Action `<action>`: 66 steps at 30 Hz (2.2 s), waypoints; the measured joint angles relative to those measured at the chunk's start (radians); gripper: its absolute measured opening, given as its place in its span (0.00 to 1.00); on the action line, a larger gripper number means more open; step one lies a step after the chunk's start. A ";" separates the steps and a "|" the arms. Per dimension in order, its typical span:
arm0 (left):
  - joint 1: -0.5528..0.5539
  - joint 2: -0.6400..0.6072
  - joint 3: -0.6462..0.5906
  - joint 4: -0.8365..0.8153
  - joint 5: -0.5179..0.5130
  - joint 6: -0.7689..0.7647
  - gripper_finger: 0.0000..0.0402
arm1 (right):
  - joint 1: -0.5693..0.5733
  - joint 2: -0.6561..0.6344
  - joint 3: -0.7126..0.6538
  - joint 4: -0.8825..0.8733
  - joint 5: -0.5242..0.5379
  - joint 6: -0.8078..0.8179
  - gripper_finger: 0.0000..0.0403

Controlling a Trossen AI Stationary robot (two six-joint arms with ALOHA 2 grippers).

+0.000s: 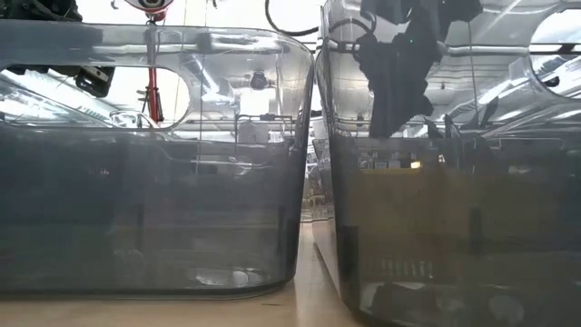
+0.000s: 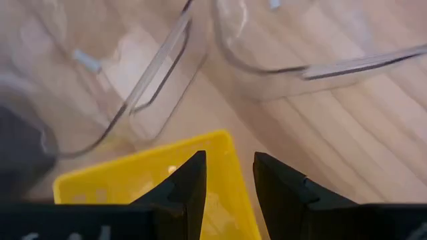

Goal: Stack baskets by color
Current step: Stack the left yellow bin on the right stacked yellow bins

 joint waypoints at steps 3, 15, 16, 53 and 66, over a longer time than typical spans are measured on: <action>0.000 0.000 0.000 0.000 0.000 0.000 0.07 | 0.000 0.025 0.000 0.000 -0.028 -0.046 0.32; 0.000 0.000 0.000 0.000 0.000 0.000 0.09 | -0.054 0.060 0.000 -0.011 -0.058 -0.261 0.32; 0.000 0.000 0.000 0.001 0.000 0.000 0.08 | -0.057 0.060 0.000 -0.011 -0.063 -0.265 0.32; 0.000 0.000 0.000 0.001 0.000 0.000 0.09 | -0.069 0.060 -0.059 0.029 -0.123 -0.362 0.33; 0.000 0.000 0.000 0.001 0.000 0.000 0.09 | -0.085 0.060 -0.152 0.158 -0.193 -0.377 0.33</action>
